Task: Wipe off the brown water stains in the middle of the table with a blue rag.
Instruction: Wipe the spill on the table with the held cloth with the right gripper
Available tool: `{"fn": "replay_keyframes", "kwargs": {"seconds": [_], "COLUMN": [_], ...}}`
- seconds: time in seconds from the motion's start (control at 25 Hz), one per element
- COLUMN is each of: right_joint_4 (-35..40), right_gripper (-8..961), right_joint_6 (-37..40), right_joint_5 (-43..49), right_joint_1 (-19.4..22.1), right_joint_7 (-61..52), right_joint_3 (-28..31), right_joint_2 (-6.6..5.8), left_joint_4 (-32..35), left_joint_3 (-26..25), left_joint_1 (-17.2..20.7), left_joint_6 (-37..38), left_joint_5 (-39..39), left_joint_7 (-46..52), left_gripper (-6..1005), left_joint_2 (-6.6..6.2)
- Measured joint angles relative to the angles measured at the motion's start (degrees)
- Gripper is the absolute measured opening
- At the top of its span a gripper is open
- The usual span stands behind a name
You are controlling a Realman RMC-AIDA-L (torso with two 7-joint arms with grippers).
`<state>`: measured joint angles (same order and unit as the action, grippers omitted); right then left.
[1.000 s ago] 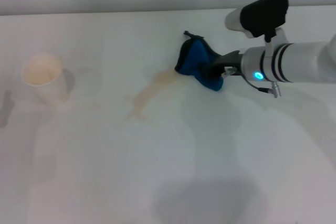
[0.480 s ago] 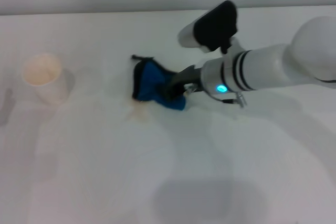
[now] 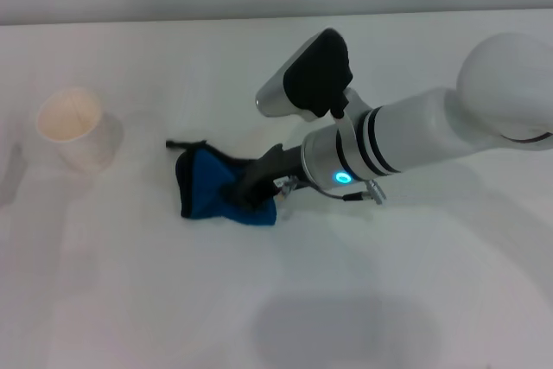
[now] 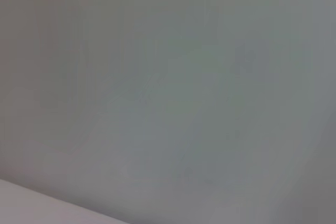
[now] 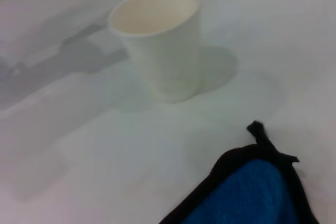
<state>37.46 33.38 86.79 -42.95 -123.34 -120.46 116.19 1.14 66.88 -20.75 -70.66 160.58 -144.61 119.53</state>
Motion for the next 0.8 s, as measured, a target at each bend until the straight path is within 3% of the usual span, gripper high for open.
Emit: {"fn": "replay_keyframes", "kwargs": {"seconds": [0.24,0.52,0.8], "right_joint_4": [0.78,2.36,1.73], "right_gripper": [84,85,85], "right_joint_6": [3.32,-4.33,-9.16], "right_joint_5": [-0.1,-2.56,-3.3], "right_joint_1": [0.35,0.29,0.39], "right_joint_7": [1.86,2.05,1.95], "right_joint_3": [-0.99,-7.04,-8.34], "right_joint_2": [0.0,0.02,0.0], "left_joint_4": [0.0,-0.02,-0.26], "left_joint_3": [0.0,0.0,0.01], "left_joint_1": [-0.04,-0.08,0.12], "left_joint_6": [0.06,0.09,0.0], "left_joint_5": [0.0,0.0,-0.01], "left_joint_7": [0.05,0.18,0.22], "left_gripper": [894,894,895], "left_joint_2": [0.0,0.02,0.09]}}
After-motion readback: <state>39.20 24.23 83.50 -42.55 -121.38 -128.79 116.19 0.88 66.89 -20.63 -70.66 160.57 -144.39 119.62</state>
